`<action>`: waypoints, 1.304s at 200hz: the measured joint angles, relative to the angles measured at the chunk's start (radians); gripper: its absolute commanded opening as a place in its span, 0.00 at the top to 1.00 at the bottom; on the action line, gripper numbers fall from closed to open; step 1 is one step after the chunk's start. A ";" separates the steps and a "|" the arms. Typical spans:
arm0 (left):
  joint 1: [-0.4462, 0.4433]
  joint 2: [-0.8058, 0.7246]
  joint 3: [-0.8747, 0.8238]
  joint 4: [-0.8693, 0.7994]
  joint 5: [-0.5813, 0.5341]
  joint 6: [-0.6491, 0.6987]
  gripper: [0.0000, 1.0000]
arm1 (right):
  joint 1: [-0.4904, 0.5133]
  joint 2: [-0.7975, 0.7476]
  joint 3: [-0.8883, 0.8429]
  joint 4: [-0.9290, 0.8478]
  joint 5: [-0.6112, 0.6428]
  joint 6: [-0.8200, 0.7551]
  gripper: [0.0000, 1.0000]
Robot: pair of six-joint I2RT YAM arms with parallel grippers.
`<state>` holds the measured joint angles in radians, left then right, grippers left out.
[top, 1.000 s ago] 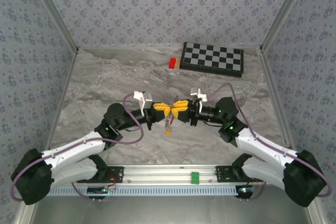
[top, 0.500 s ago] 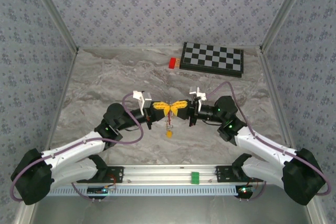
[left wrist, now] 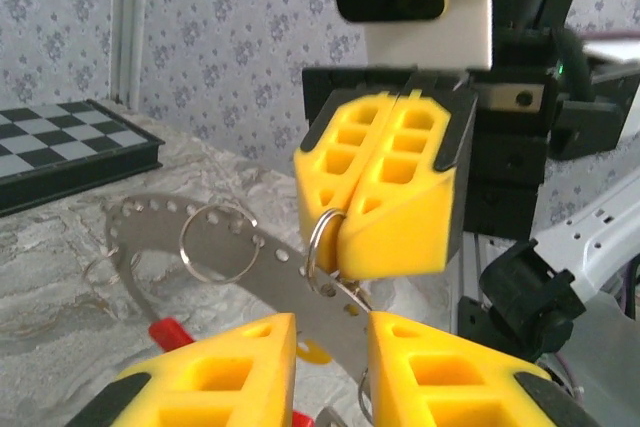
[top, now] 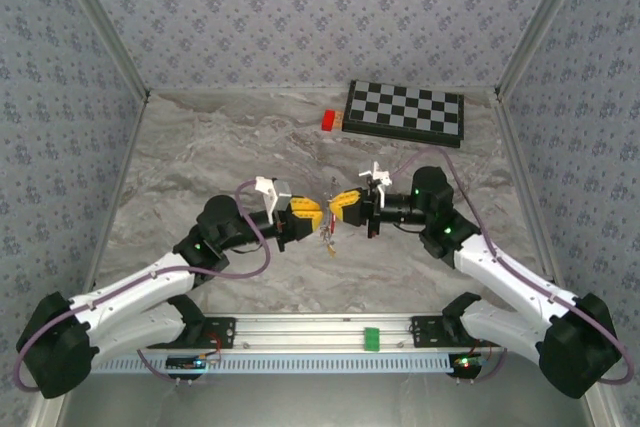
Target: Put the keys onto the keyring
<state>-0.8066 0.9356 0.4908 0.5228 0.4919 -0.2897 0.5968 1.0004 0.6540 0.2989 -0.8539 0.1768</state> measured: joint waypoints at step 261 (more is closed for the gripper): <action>0.029 0.021 0.055 -0.327 0.140 0.185 0.76 | 0.106 0.174 0.237 -0.624 0.001 -0.388 1.00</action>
<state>-0.7776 0.9565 0.5457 0.1955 0.6319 -0.1051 0.7029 1.1740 0.8909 -0.3256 -0.8532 -0.2115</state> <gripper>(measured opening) 0.256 0.040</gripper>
